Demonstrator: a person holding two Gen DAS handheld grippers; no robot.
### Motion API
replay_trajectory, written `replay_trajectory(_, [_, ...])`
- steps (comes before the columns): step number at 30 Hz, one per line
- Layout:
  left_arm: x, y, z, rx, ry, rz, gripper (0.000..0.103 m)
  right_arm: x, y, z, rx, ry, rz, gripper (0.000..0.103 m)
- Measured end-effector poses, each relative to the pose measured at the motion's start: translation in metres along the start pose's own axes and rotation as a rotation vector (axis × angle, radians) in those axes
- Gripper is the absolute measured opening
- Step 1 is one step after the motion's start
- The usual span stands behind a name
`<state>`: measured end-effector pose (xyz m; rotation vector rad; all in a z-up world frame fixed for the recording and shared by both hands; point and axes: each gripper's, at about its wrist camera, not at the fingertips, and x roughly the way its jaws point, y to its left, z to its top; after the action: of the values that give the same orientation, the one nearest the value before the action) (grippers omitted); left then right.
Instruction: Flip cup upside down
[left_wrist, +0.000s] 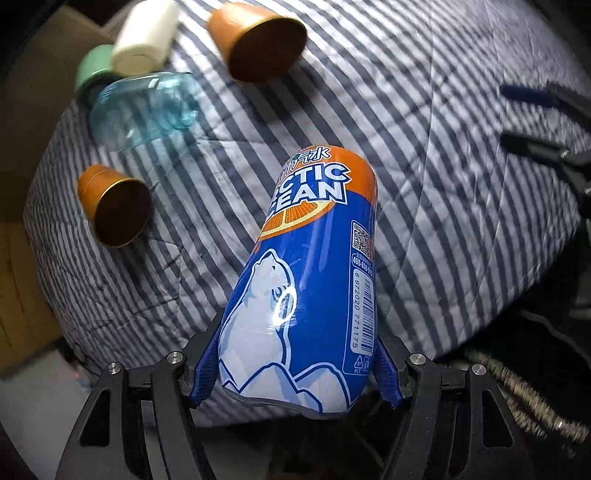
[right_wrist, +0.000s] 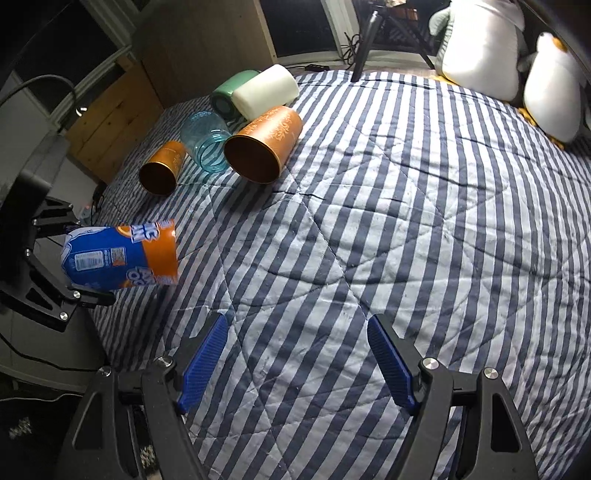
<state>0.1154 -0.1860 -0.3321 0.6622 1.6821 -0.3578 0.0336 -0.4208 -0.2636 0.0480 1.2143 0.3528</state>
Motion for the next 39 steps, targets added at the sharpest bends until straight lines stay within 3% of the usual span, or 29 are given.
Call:
replay_trajectory(7, [0.007,-0.006,0.041,0.082,0.124,0.046,0.072,-0.007,-0.012,-0.005,0.047,-0.018,0.015,0.075])
replay_trajectory(10, [0.006,-0.012,0.056,0.119,0.141,0.062,0.073,-0.010,-0.015,-0.006,0.057,-0.026,0.008,0.075])
replay_trajectory(13, [0.002,-0.016,0.071,0.139,0.112,0.070,0.074,-0.014,-0.017,-0.007,0.060,-0.031,0.001,0.075])
replay_trajectory(15, [0.001,-0.016,0.077,0.132,0.100,0.066,0.083,-0.017,-0.017,-0.007,0.054,-0.036,-0.009,0.075])
replay_trajectory(20, [-0.005,-0.021,0.076,0.118,0.042,0.025,0.095,-0.023,-0.018,-0.005,0.051,-0.050,-0.019,0.075])
replay_trajectory(29, [-0.022,-0.012,0.051,0.042,-0.068,0.039,0.095,-0.024,-0.014,-0.003,0.044,-0.054,-0.014,0.075])
replay_trajectory(39, [-0.069,-0.008,0.008,-0.024,-0.212,0.037,0.095,-0.039,-0.002,0.002,0.042,-0.101,-0.029,0.075])
